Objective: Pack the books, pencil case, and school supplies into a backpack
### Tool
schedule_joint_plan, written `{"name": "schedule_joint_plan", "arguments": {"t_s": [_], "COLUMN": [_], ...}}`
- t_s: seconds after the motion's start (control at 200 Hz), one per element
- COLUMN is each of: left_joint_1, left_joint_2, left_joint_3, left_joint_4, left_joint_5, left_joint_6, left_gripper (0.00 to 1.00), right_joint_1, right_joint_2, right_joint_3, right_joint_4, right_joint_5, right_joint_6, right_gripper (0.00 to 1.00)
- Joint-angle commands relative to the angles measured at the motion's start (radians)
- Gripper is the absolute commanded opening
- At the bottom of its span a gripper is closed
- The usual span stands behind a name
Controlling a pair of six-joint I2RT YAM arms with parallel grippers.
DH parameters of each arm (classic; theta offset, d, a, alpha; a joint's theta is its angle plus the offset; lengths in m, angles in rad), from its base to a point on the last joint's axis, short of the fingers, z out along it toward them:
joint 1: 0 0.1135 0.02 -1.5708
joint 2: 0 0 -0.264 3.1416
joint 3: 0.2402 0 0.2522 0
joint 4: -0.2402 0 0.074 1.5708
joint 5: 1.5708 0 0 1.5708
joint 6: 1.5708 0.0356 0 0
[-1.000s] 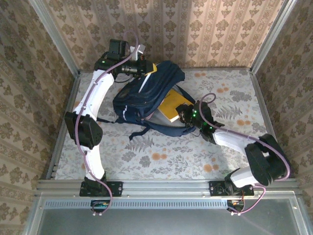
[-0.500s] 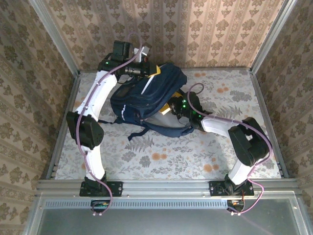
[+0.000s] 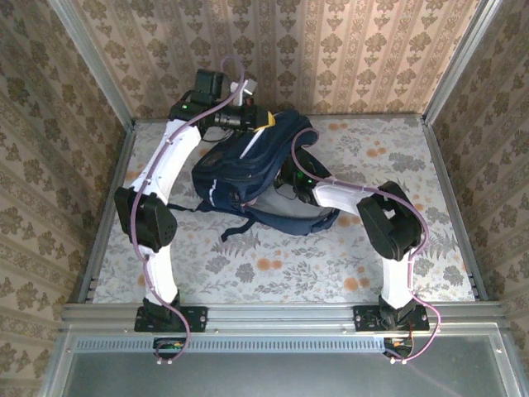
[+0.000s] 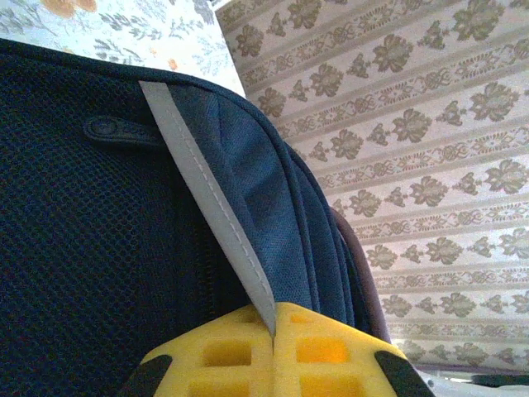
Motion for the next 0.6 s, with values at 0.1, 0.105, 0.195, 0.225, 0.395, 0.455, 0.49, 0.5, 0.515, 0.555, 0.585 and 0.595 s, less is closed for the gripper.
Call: {"name": "schedule_joint_plan", "arguments": {"t_s": [0.1, 0.105, 0.195, 0.225, 0.395, 0.455, 0.49, 0.5, 0.515, 0.555, 0.585, 0.595], "left_joint_1": [0.034, 0.036, 0.051, 0.054, 0.062, 0.059, 0.059, 0.059, 0.059, 0.056, 0.054, 0.053], "left_joint_2": [-0.062, -0.062, -0.062, -0.061, -0.047, -0.042, -0.039, -0.039, -0.038, -0.035, -0.034, -0.033], "left_joint_3": [0.016, 0.016, 0.008, 0.009, 0.005, 0.001, 0.001, -0.001, -0.001, 0.0, 0.003, 0.004], "left_joint_4": [0.168, 0.168, 0.149, 0.14, 0.12, 0.119, 0.118, 0.117, 0.117, 0.114, 0.106, 0.101], "left_joint_5": [0.113, 0.112, 0.094, 0.089, 0.07, 0.068, 0.066, 0.065, 0.064, 0.06, 0.057, 0.056], "left_joint_6": [-0.036, -0.036, -0.025, -0.019, -0.007, -0.004, -0.002, 0.0, -0.001, 0.001, 0.007, 0.01], "left_gripper": [0.0, 0.0, 0.0, 0.0, 0.0, 0.0, 0.0, 0.0, 0.0, 0.0, 0.0, 0.0], "right_joint_1": [0.01, 0.01, 0.004, 0.004, 0.021, 0.023, 0.023, 0.022, 0.021, 0.018, 0.017, 0.018], "right_joint_2": [-0.024, -0.027, -0.088, -0.11, -0.267, -0.329, -0.362, -0.372, -0.385, -0.423, -0.454, -0.468], "right_joint_3": [0.038, 0.036, 0.0, -0.02, -0.158, -0.205, -0.235, -0.242, -0.253, -0.283, -0.313, -0.324], "right_joint_4": [-0.038, -0.041, -0.085, -0.089, -0.098, -0.127, -0.138, -0.14, -0.147, -0.166, -0.17, -0.17], "right_joint_5": [0.011, 0.012, -0.009, -0.019, -0.01, 0.01, 0.021, 0.023, 0.027, 0.036, 0.044, 0.046], "right_joint_6": [-0.138, -0.144, -0.23, -0.256, -0.418, -0.456, -0.478, -0.482, -0.488, -0.505, -0.522, -0.53], "right_gripper": [0.58, 0.59, 0.64, 0.65, 0.66, 0.68, 0.7, 0.7, 0.7, 0.71, 0.71, 0.71]}}
